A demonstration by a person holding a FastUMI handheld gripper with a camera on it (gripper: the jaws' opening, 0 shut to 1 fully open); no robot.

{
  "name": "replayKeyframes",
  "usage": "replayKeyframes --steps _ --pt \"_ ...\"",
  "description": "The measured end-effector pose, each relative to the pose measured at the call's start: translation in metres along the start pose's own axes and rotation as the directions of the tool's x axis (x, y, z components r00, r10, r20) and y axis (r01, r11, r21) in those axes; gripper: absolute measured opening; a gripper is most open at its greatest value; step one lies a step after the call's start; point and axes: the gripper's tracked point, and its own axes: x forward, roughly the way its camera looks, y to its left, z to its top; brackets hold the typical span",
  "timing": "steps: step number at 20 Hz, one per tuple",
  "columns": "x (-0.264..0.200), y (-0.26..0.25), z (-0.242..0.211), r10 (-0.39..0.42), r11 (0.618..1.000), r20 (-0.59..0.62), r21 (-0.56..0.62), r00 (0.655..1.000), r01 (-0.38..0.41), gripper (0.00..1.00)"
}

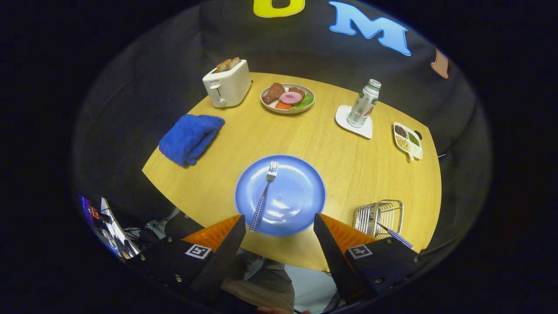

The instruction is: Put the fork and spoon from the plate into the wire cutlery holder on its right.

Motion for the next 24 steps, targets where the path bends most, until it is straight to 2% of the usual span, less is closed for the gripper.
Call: replayKeyframes --steps 4,12,21,22,23,24 --pt "0.036 0.022 -0.017 0.030 0.999 -0.079 0.032 0.996 -0.027 0.98" --pt "0.089 0.027 -0.038 -0.018 0.994 -0.202 0.104 0.979 0.039 0.98" --pt "0.120 0.028 -0.052 -0.016 0.988 -0.283 0.143 0.959 0.059 0.97" --pt "0.123 0.029 -0.055 -0.006 0.988 -0.300 0.144 0.954 0.052 0.82" --pt "0.124 0.030 -0.060 0.003 0.989 -0.317 0.139 0.948 0.044 0.77" --pt "0.128 0.032 -0.064 0.014 0.990 -0.334 0.137 0.942 0.034 0.67"
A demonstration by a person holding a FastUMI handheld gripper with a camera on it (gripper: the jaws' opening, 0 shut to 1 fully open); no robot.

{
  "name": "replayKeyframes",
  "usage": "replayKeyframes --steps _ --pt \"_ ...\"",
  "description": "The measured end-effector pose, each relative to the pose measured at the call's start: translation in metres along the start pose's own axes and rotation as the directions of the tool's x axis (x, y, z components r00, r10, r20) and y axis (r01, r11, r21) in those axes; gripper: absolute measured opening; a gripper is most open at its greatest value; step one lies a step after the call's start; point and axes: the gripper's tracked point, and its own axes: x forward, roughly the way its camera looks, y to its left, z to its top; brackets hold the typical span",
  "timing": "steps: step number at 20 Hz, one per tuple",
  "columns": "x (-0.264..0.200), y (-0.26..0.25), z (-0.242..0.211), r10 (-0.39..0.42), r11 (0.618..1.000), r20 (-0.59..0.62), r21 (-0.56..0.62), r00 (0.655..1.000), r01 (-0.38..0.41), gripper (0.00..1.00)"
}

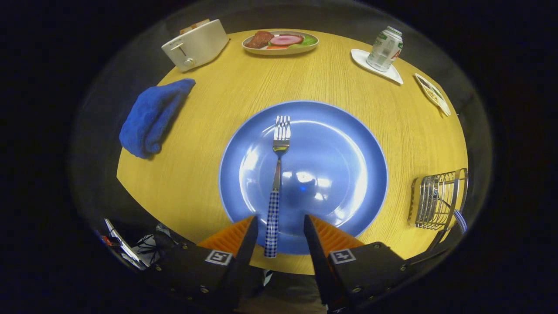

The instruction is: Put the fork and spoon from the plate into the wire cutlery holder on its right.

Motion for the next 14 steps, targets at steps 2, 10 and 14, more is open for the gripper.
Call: replayKeyframes --steps 2,10,14 --pt "0.006 0.001 -0.006 0.002 1.000 -0.032 0.001 0.999 -0.002 0.29" --pt "0.007 -0.004 -0.008 0.006 0.999 -0.062 -0.044 0.998 -0.009 0.05" --pt "-0.007 -0.015 -0.002 -0.012 0.997 -0.043 -0.082 0.999 0.008 0.05"
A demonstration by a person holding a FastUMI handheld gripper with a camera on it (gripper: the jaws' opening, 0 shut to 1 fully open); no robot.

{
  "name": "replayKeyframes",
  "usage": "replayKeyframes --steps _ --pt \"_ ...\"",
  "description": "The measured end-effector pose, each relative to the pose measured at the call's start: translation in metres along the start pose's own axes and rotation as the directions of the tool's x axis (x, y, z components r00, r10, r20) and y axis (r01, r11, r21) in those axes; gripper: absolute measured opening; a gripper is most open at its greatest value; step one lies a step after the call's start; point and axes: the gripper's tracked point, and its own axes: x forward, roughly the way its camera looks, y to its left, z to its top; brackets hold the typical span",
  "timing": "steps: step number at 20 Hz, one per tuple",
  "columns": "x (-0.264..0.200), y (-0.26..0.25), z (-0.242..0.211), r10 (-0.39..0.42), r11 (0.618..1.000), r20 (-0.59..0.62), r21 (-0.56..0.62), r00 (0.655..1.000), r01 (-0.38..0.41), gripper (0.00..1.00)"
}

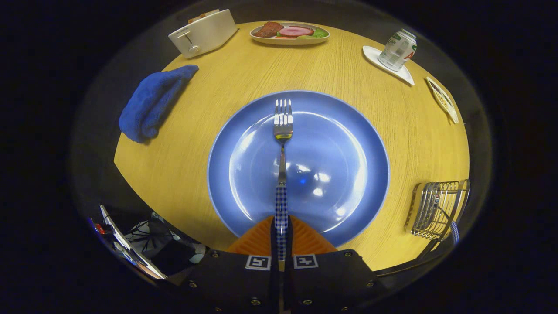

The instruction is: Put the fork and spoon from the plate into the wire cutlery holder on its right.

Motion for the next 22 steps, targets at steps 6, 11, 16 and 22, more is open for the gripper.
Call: replayKeyframes --steps 6,11,16,22 --pt "-0.047 -0.043 -0.014 -0.048 0.992 -0.064 -0.119 0.997 0.040 0.05" --pt "-0.071 -0.075 -0.033 -0.076 0.992 -0.089 -0.105 0.993 0.067 0.05" --pt "-0.097 -0.097 -0.059 -0.082 0.996 -0.105 -0.048 0.991 0.078 0.05" --pt "-0.153 -0.157 -0.083 -0.157 0.985 -0.158 -0.093 0.975 0.143 0.05"
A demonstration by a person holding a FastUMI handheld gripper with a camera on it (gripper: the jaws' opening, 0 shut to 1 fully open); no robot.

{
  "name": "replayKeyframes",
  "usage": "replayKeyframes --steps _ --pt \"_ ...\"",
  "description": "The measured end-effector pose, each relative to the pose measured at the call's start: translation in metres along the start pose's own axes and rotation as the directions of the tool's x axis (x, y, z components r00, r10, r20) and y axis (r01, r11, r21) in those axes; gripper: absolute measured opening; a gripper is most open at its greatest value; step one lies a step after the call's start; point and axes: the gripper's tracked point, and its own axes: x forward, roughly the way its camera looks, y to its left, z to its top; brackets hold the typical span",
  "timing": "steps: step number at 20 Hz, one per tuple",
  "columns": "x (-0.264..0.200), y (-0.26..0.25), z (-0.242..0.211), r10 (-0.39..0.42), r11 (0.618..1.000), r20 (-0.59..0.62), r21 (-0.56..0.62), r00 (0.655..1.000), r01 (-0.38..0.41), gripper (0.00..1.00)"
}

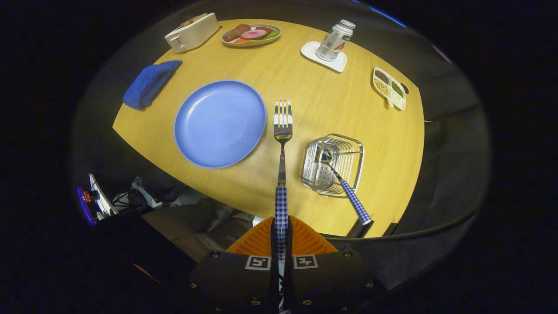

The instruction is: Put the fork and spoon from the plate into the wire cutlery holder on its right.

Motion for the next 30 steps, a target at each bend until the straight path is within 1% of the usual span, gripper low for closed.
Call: replayKeyframes --steps 2,4,8,13,16,20,21,25,26,27,28,29,30 --pt "-0.010 -0.025 -0.015 -0.024 1.000 -0.053 -0.019 0.998 0.023 0.05" --pt "-0.021 -0.056 -0.029 -0.081 0.995 -0.120 -0.076 0.989 0.072 0.05" --pt "-0.024 -0.085 -0.049 -0.082 0.989 -0.270 -0.140 0.959 0.045 0.05" --pt "-0.010 -0.102 -0.035 -0.126 0.966 -0.415 -0.259 0.901 0.015 0.05" --pt "-0.003 -0.109 -0.023 -0.141 0.958 -0.483 -0.286 0.864 -0.004 0.05" --pt "0.006 -0.110 -0.010 -0.158 0.950 -0.530 -0.310 0.833 -0.017 0.05" --pt "0.007 -0.109 -0.008 -0.163 0.948 -0.533 -0.317 0.830 -0.017 0.04" --pt "0.016 -0.107 0.007 -0.145 0.948 -0.520 -0.315 0.842 -0.031 0.06" --pt "0.016 -0.108 0.010 -0.142 0.949 -0.524 -0.313 0.840 -0.034 0.07" --pt "0.014 -0.104 0.014 -0.140 0.948 -0.531 -0.315 0.836 -0.040 0.10" --pt "0.013 -0.104 0.014 -0.137 0.949 -0.533 -0.312 0.835 -0.044 0.10" --pt "0.015 -0.105 0.015 -0.134 0.949 -0.532 -0.313 0.836 -0.047 0.12" --pt "0.014 -0.105 0.017 -0.132 0.949 -0.534 -0.311 0.835 -0.049 0.13"
